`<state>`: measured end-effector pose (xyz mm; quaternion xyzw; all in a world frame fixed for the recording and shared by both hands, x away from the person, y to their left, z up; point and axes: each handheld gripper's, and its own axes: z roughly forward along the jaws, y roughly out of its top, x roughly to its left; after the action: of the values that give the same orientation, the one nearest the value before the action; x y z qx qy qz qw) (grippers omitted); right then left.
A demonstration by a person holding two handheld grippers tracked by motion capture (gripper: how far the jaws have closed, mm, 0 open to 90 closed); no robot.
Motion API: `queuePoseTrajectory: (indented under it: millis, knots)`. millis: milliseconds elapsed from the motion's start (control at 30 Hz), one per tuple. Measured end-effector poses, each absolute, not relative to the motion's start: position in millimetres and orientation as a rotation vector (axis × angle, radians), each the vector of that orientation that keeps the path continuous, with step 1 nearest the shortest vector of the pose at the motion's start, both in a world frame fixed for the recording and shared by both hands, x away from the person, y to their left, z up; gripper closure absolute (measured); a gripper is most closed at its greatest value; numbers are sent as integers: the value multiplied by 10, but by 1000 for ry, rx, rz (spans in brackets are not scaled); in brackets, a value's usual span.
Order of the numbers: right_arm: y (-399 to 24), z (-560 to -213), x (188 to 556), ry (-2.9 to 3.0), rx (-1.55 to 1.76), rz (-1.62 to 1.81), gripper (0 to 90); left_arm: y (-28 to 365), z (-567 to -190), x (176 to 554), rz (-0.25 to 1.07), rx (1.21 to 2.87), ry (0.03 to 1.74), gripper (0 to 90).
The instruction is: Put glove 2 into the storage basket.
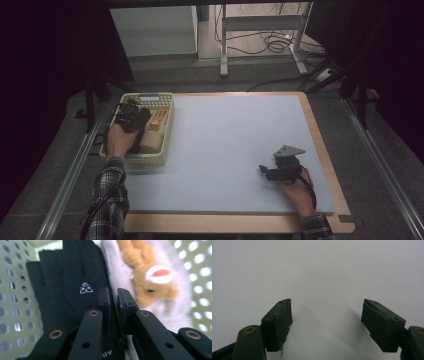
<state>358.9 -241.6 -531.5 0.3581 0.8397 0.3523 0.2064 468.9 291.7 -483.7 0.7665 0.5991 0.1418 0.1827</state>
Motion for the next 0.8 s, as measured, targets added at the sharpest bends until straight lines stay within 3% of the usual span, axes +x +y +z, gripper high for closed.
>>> queuePoseTrajectory:
  millis: [500, 800]
  knots:
    - [-2418, -5315, 3591, 2340, 999, 982, 244, 2679, -4989, 4782, 364, 2228, 1672, 868]
    - [-2417, -5315, 3590, 2339, 998, 982, 244, 2821, -4971, 4753, 387, 2165, 1701, 784]
